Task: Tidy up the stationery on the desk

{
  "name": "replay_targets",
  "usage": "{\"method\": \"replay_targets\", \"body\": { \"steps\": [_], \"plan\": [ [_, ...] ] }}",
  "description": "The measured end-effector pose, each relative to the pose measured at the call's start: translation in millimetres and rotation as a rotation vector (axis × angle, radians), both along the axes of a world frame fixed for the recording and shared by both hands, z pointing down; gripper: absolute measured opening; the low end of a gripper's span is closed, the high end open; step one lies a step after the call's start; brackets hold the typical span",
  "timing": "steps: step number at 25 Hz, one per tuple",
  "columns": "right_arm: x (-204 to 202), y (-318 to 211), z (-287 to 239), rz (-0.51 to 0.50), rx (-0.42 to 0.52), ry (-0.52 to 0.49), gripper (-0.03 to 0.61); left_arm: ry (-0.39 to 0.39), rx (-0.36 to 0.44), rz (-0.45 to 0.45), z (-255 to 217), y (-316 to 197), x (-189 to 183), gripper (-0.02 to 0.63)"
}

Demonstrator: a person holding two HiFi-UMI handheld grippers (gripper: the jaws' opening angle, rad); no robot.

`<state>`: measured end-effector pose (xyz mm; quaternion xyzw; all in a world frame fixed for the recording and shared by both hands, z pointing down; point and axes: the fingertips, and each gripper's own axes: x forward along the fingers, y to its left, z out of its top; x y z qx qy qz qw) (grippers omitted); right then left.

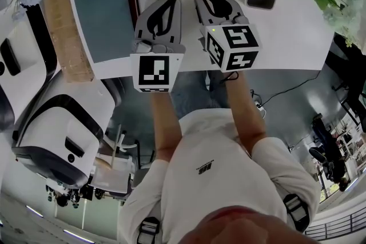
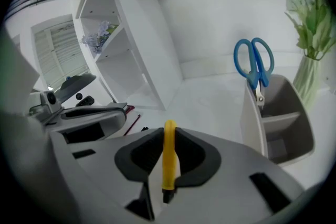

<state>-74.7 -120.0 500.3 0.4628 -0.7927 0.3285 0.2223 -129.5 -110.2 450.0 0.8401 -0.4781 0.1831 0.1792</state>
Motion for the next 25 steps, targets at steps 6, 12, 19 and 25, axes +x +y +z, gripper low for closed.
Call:
{"method": "replay_targets", "body": {
  "steps": [6, 12, 19, 25],
  "plan": [
    [16.6, 1.4, -22.0, 0.015, 0.042, -0.022, 0.052, 0.001, 0.009, 0.021, -6.6, -1.0, 17.9, 0.000],
    [37.8, -0.6, -48.8, 0.039, 0.095, -0.052, 0.052, 0.000, 0.020, 0.051, -15.0, -2.8, 39.1, 0.000],
    [68.8, -6.9, -72.8, 0.081, 0.162, -0.065, 0.052, 0.010, 0.044, 0.090, -26.6, -6.9, 65.8, 0.000],
    [98.9, -15.1, -94.5, 0.135, 0.212, -0.087, 0.052, 0.013, 0.060, 0.128, -35.6, -11.4, 89.8, 0.000]
  ]
}}
